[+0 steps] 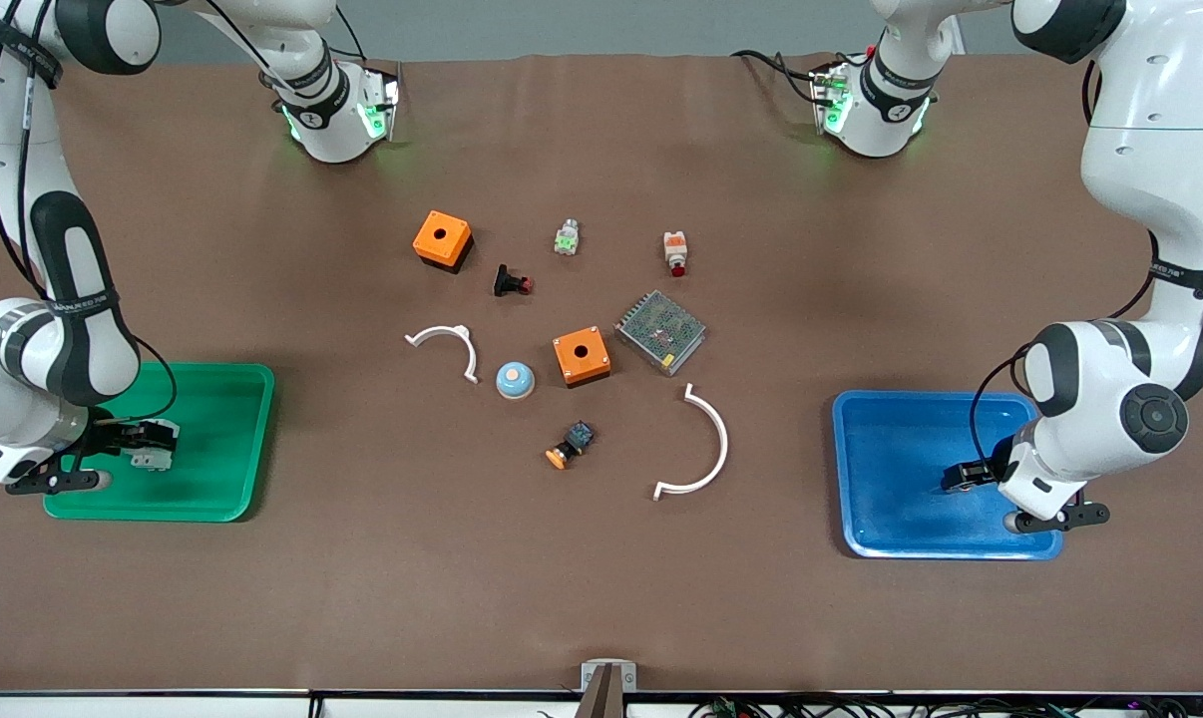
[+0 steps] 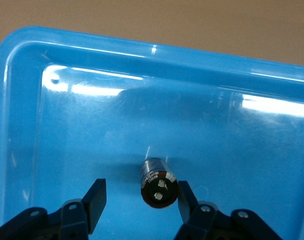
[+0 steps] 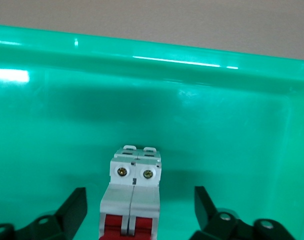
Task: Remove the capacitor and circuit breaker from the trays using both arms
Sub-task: 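Grasp the breaker with the right gripper while the left gripper grasps the capacitor, then carry the breaker and capacitor with both grippers toward the table middle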
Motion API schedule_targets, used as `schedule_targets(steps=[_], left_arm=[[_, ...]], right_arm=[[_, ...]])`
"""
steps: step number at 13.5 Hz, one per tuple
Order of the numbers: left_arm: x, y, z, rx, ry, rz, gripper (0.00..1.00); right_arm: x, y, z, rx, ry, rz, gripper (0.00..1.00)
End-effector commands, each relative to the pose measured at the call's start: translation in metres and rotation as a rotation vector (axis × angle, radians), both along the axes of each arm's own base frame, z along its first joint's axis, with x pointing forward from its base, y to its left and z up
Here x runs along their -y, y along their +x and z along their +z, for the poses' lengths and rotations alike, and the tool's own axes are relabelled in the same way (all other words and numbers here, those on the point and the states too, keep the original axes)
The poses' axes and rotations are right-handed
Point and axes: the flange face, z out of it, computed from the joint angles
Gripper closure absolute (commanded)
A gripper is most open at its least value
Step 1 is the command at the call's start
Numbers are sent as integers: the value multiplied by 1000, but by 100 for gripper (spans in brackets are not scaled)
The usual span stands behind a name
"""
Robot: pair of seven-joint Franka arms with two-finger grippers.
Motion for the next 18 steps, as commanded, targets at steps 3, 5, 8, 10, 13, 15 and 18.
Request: schedule_targets(steps=[3, 5, 8, 10, 13, 15, 18], left_arm=[[7, 7, -5, 6, -2, -1, 34], [8, 6, -7, 6, -3, -1, 36], [8, 7, -7, 10, -1, -4, 56], [8, 7, -7, 10, -1, -9, 78], [8, 9, 6, 27, 9, -19, 100], [19, 10, 33, 49, 10, -33, 100], [78, -2, 78, -8, 12, -46, 100]], right_arm=[[5, 4, 8, 13, 23, 33, 100], [1, 12, 23, -2, 33, 41, 100], [-20, 39, 87, -87, 81, 41, 100], [-50, 43, 127, -140, 98, 34, 100], [-129, 35, 144, -152, 170, 67, 100], [-193, 24, 136, -118, 183, 34, 99], [-301, 7, 116, -86, 143, -96, 99]])
